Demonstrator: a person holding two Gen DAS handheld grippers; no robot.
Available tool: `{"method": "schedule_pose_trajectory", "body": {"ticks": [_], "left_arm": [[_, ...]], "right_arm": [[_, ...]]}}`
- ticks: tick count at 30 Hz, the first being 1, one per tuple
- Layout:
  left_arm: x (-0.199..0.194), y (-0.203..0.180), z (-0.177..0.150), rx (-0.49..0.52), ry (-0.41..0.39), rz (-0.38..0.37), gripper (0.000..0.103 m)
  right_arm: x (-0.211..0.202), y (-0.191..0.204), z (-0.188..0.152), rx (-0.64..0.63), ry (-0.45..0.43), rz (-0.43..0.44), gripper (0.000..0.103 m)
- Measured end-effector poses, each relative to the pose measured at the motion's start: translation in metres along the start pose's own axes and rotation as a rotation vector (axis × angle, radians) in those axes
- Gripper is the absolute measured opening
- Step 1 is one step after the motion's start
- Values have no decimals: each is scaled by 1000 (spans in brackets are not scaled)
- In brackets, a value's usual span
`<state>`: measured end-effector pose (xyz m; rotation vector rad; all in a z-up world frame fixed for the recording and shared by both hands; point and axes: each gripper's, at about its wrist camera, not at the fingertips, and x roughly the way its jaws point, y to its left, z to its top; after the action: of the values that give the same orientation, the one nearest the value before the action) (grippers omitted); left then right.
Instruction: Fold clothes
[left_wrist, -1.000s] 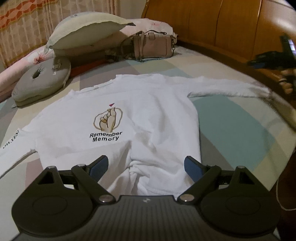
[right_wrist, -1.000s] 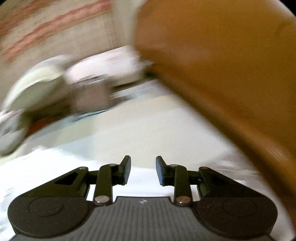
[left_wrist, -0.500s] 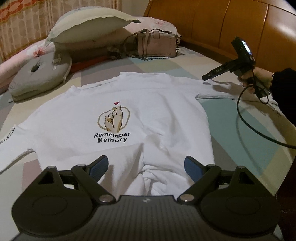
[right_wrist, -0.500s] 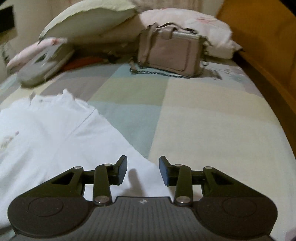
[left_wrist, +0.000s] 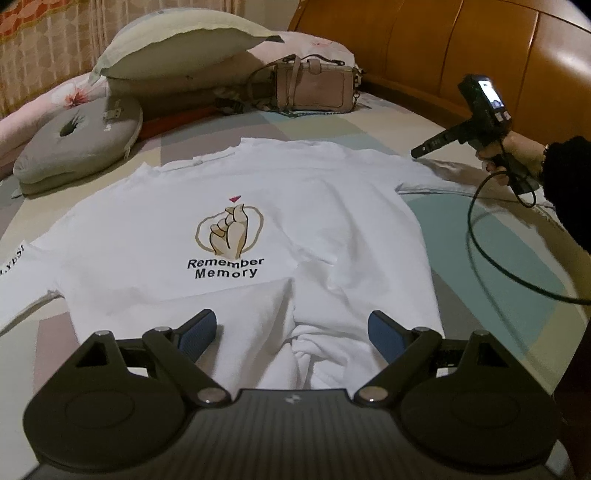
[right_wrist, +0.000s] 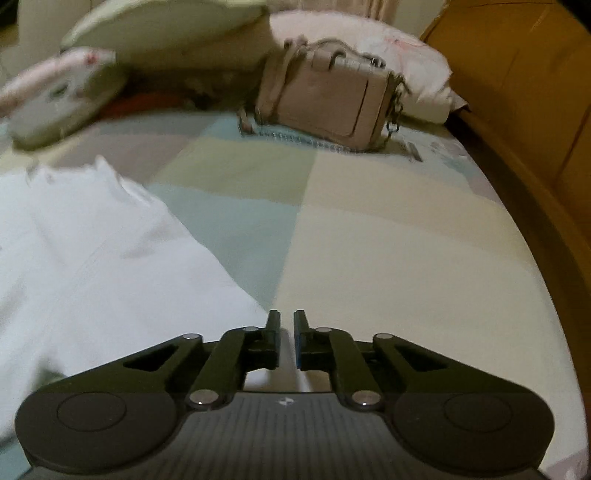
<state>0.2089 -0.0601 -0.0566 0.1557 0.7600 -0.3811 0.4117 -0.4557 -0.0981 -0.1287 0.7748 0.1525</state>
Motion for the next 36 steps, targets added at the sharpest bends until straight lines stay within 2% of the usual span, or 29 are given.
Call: {"method": "schedule_pose_trajectory", "body": {"ticks": [1, 3, 6, 8, 11, 12, 13, 14, 17, 19, 21, 23, 25, 27, 33, 36], "left_arm": [[-1, 1, 0, -2, -5, 1, 89], [-2, 2, 1, -7, -12, 4, 89], [-2, 3, 2, -13, -17, 4, 89], [-3, 3, 2, -12, -14, 5, 89], [-6, 4, 3, -9, -16, 8, 89], [-9, 5, 3, -12, -21, 10, 89], [-12, 7, 3, -16, -26, 13, 89], [-15, 10, 3, -21, -32, 15, 89], [-22, 18, 1, -31, -52, 22, 89], [-23, 23, -1, -36, -60, 34, 91], [-22, 28, -2, -44, -65, 42, 91], [-21, 33, -2, -56, -67, 39, 91], [-20, 37, -4, -66, -64, 37, 91], [-20, 41, -6, -72, -60, 40, 91], [-27, 56, -10, -77, -73, 59, 91], [-28, 66, -12, -98, -77, 79, 91]], "right_arm": [[-10, 5, -1, 18, -9, -16, 24], [-23, 14, -8, 76, 17, -31, 29], [-21, 15, -23, 203, 132, -48, 35], [-14, 11, -27, 255, 126, -69, 35], [2, 2, -14, 307, 106, -118, 38], [7, 1, -8, 312, 109, -125, 42], [13, 0, -3, 317, 113, -132, 52], [17, -1, 2, 325, 121, -136, 56], [7, 14, 13, 350, 149, -143, 60], [9, 20, 16, 357, 151, -136, 69], [15, 24, 21, 368, 153, -138, 70], [22, 27, 25, 379, 155, -141, 78], [29, 31, 29, 389, 157, -143, 94], [35, 34, 33, 400, 159, -145, 103], [52, 45, 46, 436, 162, -138, 102], [43, 71, 51, 428, 191, -26, 102]]}}
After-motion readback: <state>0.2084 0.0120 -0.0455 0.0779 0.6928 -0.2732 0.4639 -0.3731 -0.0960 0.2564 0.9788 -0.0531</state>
